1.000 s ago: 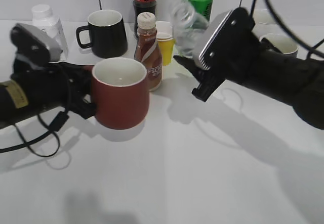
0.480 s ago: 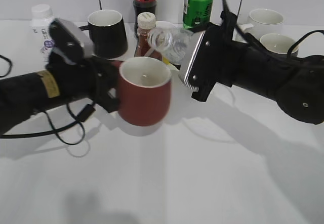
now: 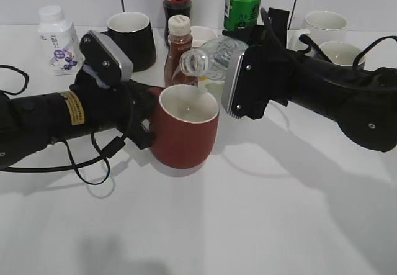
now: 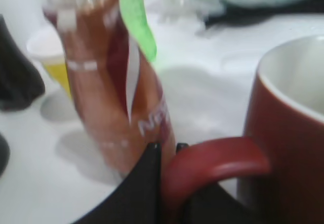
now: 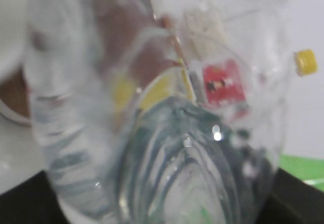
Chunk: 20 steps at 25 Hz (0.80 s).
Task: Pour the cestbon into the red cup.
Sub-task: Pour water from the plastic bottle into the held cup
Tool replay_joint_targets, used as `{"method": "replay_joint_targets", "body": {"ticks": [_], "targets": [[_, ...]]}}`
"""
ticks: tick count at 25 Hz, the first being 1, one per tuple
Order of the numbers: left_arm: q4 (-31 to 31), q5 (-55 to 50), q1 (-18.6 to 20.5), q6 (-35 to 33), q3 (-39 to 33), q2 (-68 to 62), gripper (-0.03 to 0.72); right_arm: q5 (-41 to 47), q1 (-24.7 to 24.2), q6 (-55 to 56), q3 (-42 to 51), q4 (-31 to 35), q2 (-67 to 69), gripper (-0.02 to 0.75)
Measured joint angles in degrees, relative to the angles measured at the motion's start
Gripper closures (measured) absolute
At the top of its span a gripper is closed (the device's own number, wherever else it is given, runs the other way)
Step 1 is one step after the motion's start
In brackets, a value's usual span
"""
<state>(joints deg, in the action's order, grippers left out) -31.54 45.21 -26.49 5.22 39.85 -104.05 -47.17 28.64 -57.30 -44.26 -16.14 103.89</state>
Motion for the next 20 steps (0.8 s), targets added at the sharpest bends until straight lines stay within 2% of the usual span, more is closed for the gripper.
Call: {"method": "replay_joint_targets", "body": {"ticks": [6, 20], "targets": [[-0.2, -2.0, 0.0, 0.0, 0.0, 0.0, 0.640, -0.1, 0.0, -4.6, 0.0, 5.0, 0.0, 0.267], [0.5, -2.0, 0.0, 0.0, -1.7, 2.8, 0.640, -0.1, 0.0, -7.8, 0.0, 5.1, 0.0, 0.267]]}}
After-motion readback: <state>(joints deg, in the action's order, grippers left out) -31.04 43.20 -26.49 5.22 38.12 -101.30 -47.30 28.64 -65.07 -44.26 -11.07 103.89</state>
